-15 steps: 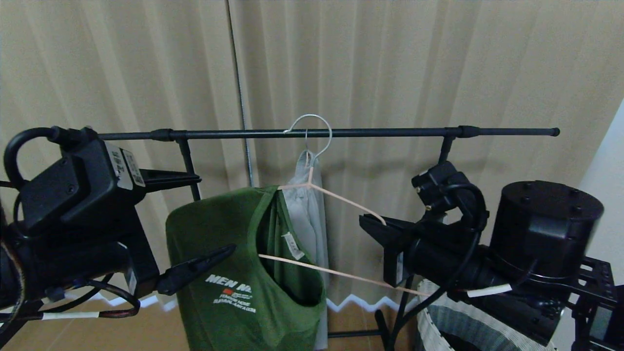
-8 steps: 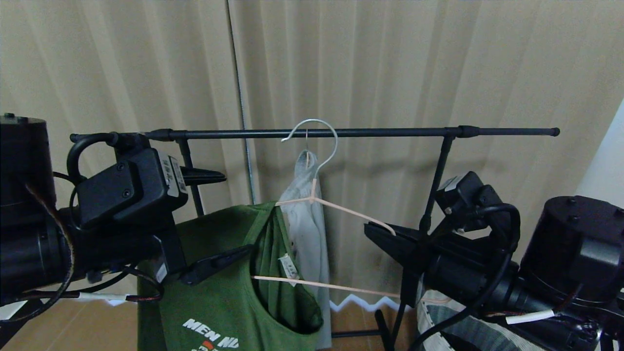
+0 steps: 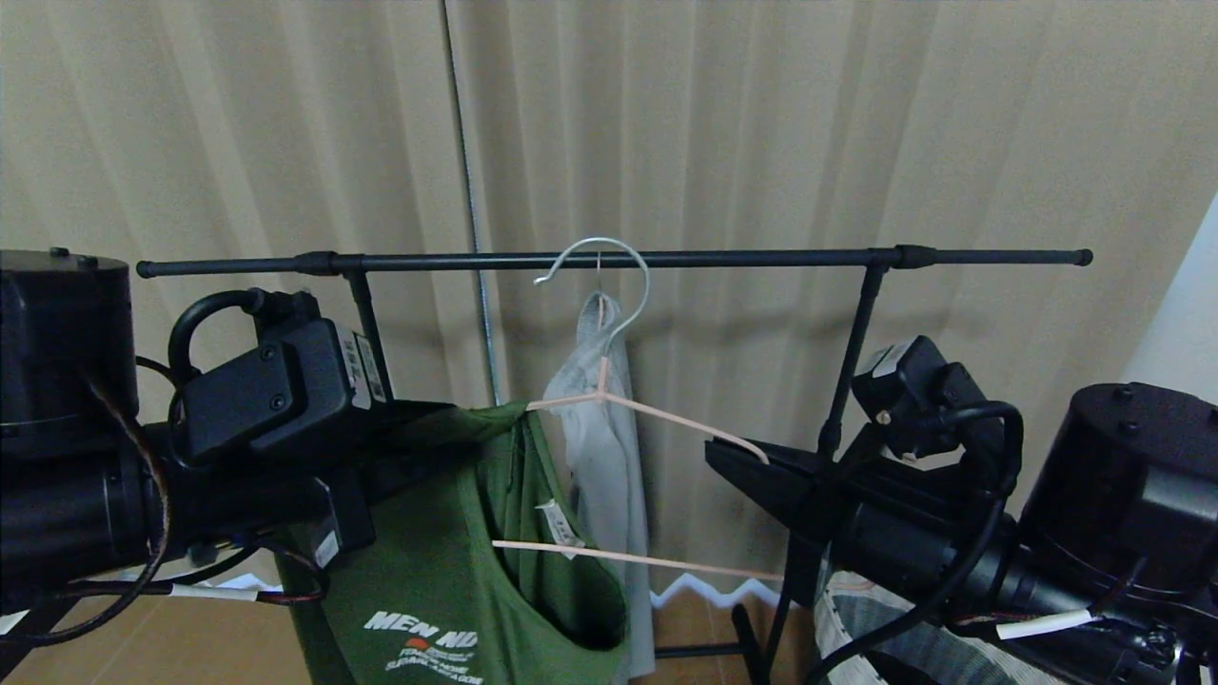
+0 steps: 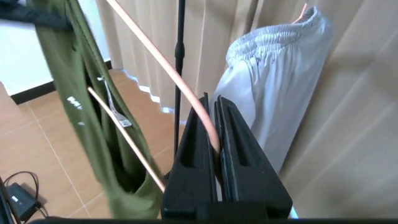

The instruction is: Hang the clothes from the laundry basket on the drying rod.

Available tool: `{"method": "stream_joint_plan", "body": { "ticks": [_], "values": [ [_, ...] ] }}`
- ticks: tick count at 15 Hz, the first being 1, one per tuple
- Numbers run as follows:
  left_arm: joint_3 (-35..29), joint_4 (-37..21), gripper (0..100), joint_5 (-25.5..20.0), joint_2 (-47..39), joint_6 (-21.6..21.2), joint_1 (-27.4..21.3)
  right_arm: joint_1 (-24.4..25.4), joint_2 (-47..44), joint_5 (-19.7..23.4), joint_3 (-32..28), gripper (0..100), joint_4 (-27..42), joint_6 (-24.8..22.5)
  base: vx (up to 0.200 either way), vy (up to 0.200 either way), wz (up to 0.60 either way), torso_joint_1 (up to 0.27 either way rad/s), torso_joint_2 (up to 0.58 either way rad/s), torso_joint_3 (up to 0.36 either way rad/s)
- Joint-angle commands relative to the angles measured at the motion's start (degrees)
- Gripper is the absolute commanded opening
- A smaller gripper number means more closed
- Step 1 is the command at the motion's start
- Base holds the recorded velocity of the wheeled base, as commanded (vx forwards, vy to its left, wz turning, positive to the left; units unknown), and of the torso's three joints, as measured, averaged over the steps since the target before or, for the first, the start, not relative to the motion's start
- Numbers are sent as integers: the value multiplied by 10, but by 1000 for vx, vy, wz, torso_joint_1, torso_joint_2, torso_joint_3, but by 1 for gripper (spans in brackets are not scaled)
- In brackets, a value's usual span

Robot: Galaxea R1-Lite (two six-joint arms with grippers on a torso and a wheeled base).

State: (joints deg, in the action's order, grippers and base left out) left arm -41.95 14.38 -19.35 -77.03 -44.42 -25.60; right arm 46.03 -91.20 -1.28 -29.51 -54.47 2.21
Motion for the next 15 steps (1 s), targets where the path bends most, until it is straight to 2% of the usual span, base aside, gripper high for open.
{"method": "stream_joint_plan", "body": {
  "ticks": [1, 8, 9, 11, 14, 15],
  "values": [
    [2, 0, 0, 0, 0, 0, 0, 0, -4, 0, 0, 0, -4, -1, 0, 0, 0, 0, 0, 0],
    [19, 1, 0, 4, 5, 1, 5, 0, -2, 0, -2, 0, -5, -1, 0, 0, 0, 0, 0, 0],
    [23, 0, 0, 4, 8, 2, 9, 0, -5, 0, 0, 100, -5, -2, 0, 0, 0, 0, 0, 0],
    [32, 0, 0, 11, 18, 4, 21, -2, -4, -2, -1, 100, -7, -15, 0, 0, 0, 0, 0, 0],
    [43, 0, 0, 55, 36, 10, 27, -20, -3, -5, 2, 100, -30, -48, 0, 0, 0, 0, 0, 0],
    [51, 0, 0, 77, 49, 34, 27, -24, -2, -7, 11, 100, -45, -70, 0, 0, 0, 0, 0, 0]
  ]
}}
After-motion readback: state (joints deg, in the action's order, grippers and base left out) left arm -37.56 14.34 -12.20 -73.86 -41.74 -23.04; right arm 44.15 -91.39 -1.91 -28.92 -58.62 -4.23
